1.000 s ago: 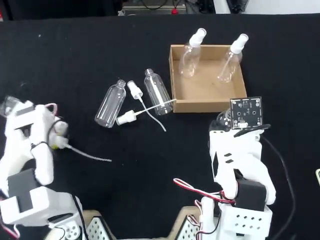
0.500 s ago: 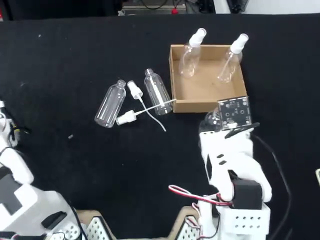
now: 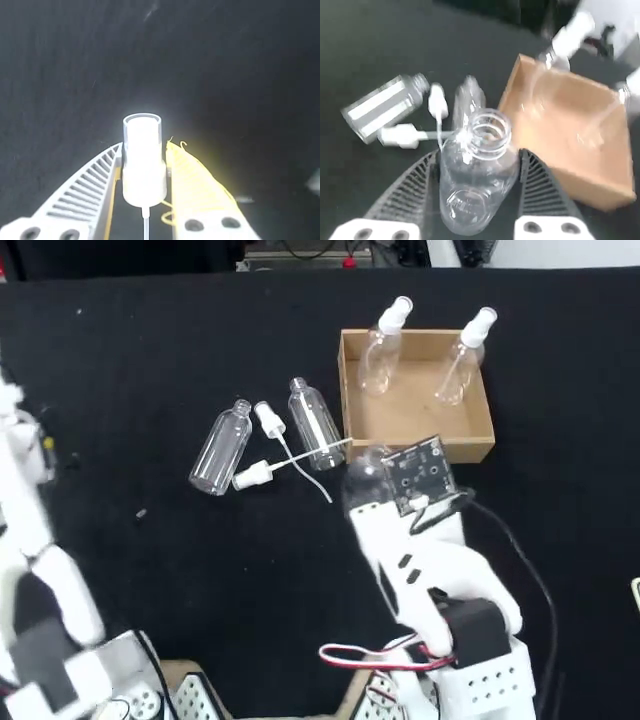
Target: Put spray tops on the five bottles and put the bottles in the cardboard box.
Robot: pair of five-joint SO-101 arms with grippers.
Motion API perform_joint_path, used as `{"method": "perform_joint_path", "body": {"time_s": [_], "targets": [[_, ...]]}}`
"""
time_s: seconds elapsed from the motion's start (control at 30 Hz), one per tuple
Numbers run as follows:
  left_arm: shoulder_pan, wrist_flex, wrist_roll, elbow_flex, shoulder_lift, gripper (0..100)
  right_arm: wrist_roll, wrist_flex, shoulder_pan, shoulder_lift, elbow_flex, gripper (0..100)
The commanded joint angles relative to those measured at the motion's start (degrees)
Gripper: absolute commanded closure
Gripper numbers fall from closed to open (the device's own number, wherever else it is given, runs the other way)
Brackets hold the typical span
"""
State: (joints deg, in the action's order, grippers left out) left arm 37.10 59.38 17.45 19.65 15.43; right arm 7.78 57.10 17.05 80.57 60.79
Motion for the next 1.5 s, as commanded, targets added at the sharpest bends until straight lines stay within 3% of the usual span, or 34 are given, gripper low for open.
{"method": "perform_joint_path", "body": {"time_s": [0.0, 0.23, 0.47, 0.77, 1.13, 1.47], "targets": [[-10.2, 3.3, -10.4, -4.0, 15.8, 95, -2.7, -7.6, 6.1, -0.1, 0.2, 89.6], [-24.5, 1.0, -22.0, -5.1, 32.2, 96, -4.4, -16.2, 13.2, 0.4, 7.6, 89.6], [-39.4, -9.0, -23.1, -4.8, 41.4, 96, -4.4, -15.4, 13.5, 0.5, 8.5, 89.6], [-54.4, -18.5, -22.8, -5.2, 42.8, 96, -4.4, -15.6, 13.5, 0.4, 11.9, 89.6], [-63.1, -18.7, -22.7, -5.2, 39.8, 96, -4.4, -15.6, 13.5, 0.5, 12.2, 89.6], [-65.3, -15.7, -22.7, -10.8, 31.9, 96, -4.4, -15.6, 13.5, 0.5, 12.2, 89.6]]}}
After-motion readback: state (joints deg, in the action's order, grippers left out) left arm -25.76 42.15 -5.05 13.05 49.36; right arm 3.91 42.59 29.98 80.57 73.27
